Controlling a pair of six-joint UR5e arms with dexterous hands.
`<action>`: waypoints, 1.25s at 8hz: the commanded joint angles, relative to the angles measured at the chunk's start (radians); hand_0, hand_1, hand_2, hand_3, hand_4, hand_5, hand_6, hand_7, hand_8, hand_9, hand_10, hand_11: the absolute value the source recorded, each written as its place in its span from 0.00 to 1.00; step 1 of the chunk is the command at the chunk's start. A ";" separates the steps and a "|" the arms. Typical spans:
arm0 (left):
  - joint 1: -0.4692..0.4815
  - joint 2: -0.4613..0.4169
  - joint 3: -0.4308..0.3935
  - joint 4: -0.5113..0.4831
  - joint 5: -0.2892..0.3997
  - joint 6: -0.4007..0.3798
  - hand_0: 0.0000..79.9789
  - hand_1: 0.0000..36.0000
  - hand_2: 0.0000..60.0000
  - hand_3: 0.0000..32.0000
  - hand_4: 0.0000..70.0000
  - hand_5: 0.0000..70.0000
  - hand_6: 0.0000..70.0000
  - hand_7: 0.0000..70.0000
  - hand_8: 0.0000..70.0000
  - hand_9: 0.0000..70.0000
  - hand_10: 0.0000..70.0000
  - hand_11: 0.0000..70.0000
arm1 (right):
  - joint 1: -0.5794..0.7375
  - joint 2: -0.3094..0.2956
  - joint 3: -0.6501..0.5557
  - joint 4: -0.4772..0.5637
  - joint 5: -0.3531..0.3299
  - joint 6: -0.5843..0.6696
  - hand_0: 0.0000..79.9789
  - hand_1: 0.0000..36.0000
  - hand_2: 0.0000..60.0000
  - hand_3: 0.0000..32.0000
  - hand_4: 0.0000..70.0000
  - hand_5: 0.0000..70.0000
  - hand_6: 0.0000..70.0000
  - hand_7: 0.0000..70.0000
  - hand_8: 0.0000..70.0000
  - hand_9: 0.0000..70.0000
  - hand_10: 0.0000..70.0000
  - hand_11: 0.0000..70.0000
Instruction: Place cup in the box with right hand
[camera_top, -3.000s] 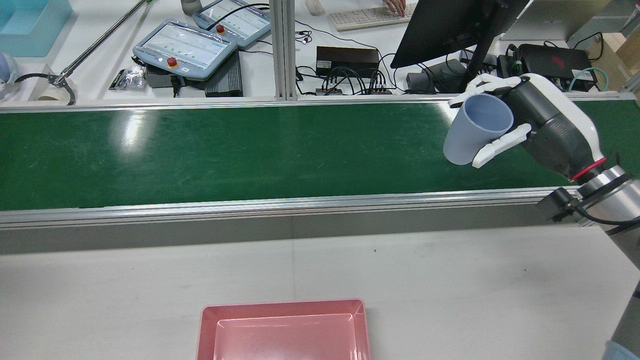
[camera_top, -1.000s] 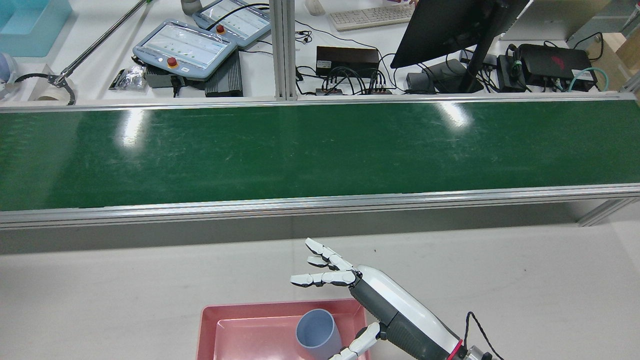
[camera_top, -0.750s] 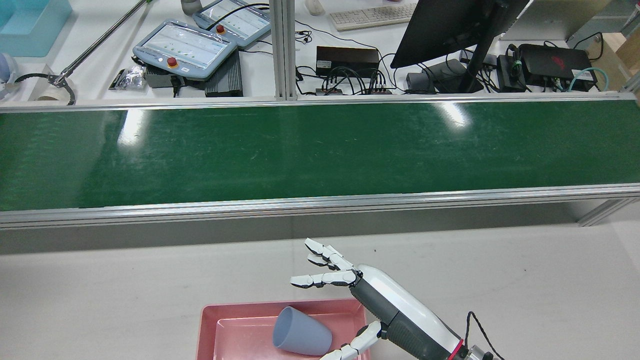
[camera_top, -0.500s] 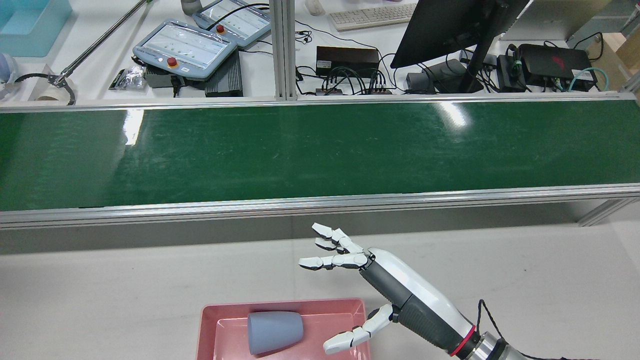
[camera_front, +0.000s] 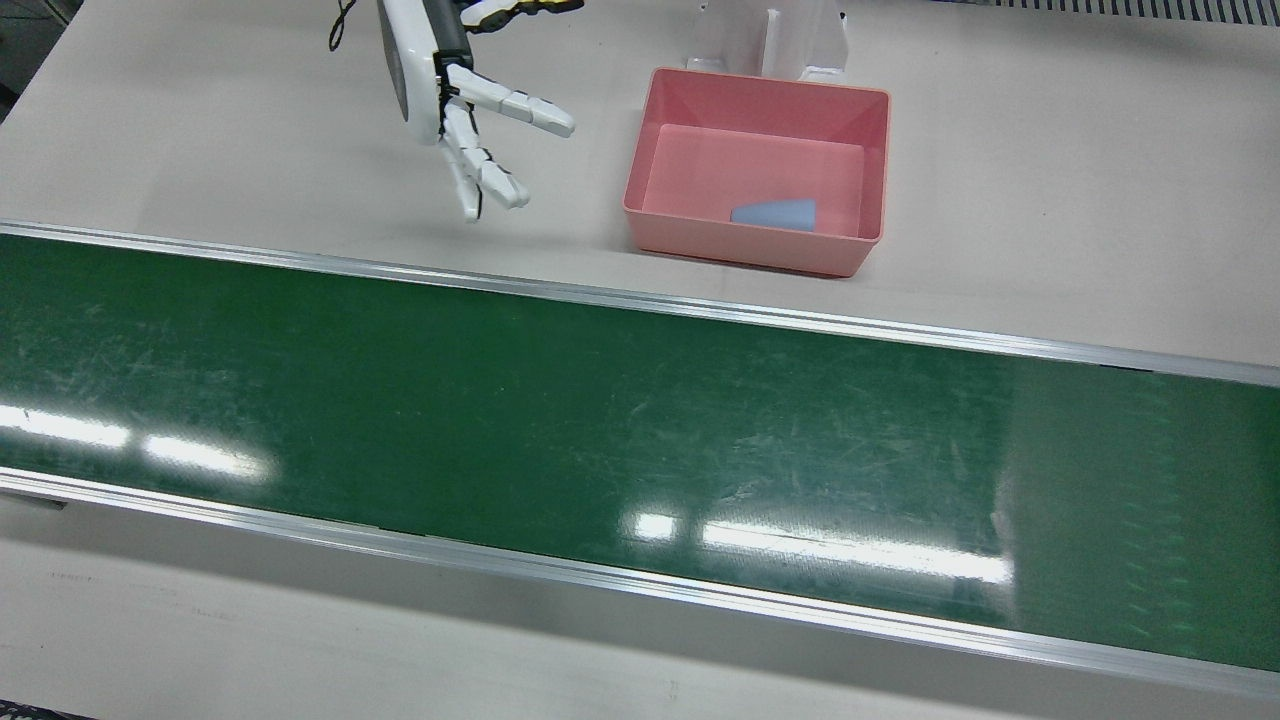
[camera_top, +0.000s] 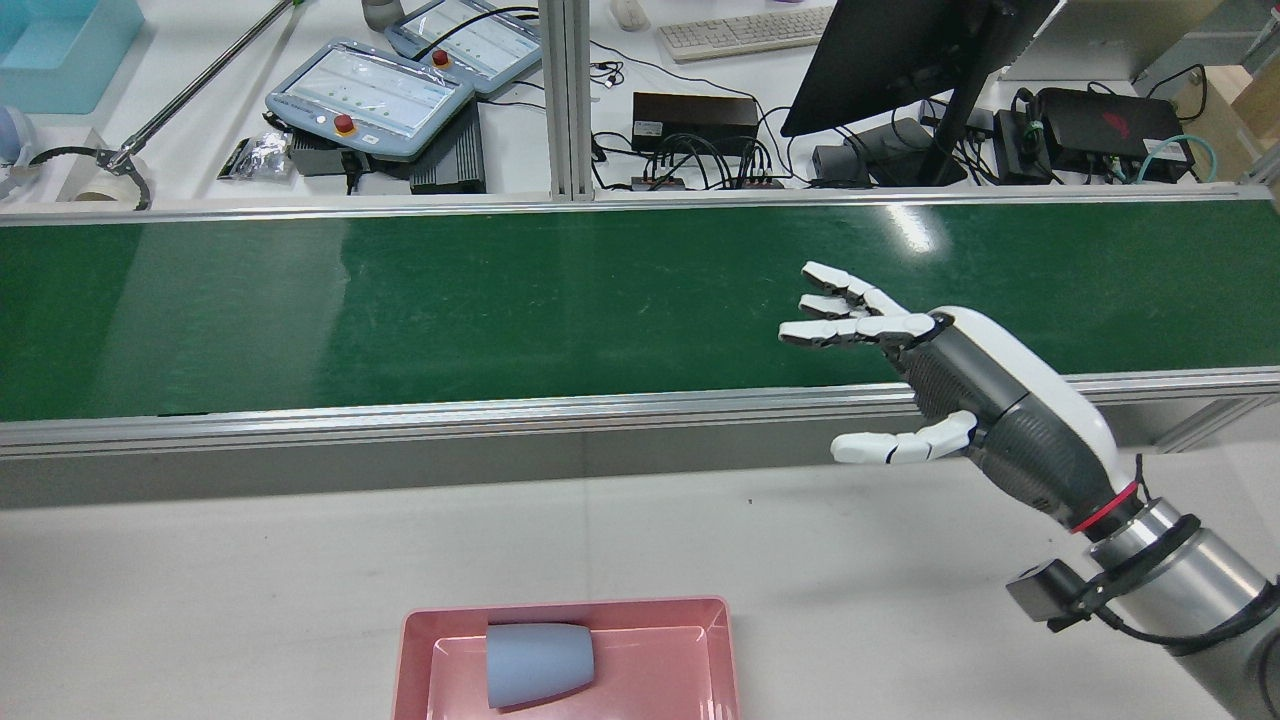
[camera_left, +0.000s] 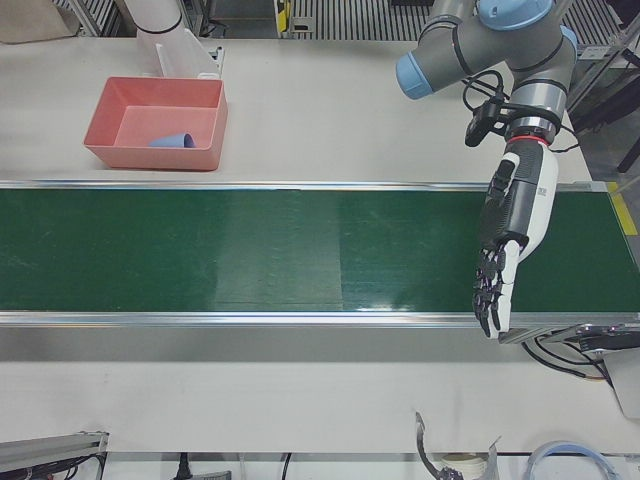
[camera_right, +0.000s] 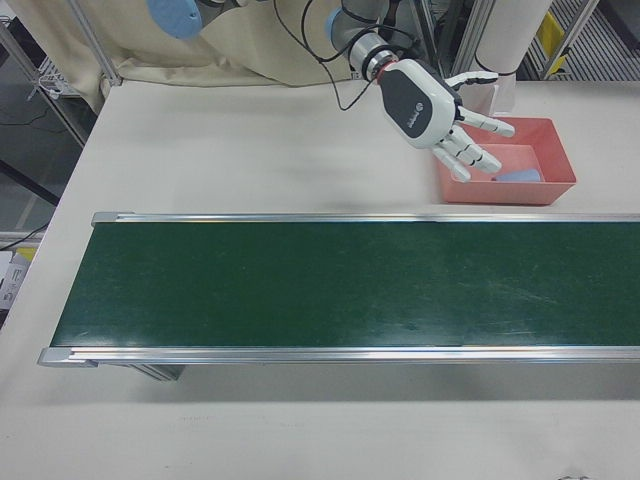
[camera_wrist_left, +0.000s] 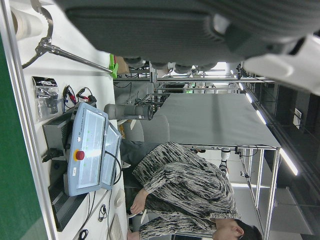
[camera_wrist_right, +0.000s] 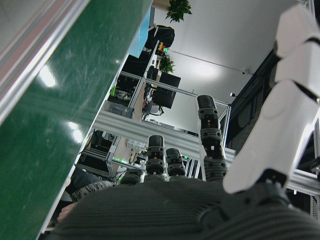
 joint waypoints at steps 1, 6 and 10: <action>0.000 0.000 -0.001 0.000 0.000 0.000 0.00 0.00 0.00 0.00 0.00 0.00 0.00 0.00 0.00 0.00 0.00 0.00 | 0.455 -0.075 -0.150 0.001 -0.346 0.257 0.61 0.32 0.13 0.00 0.37 0.07 0.07 0.22 0.15 0.27 0.04 0.08; 0.000 0.000 0.001 0.000 0.000 0.000 0.00 0.00 0.00 0.00 0.00 0.00 0.00 0.00 0.00 0.00 0.00 0.00 | 1.027 -0.210 -0.579 0.395 -0.720 0.504 0.61 0.27 0.06 0.00 0.28 0.07 0.07 0.21 0.16 0.28 0.09 0.14; 0.000 0.000 -0.001 0.001 0.000 0.000 0.00 0.00 0.00 0.00 0.00 0.00 0.00 0.00 0.00 0.00 0.00 0.00 | 1.163 -0.238 -0.746 0.564 -0.754 0.528 0.59 0.32 0.23 0.00 0.36 0.07 0.08 0.25 0.17 0.30 0.09 0.14</action>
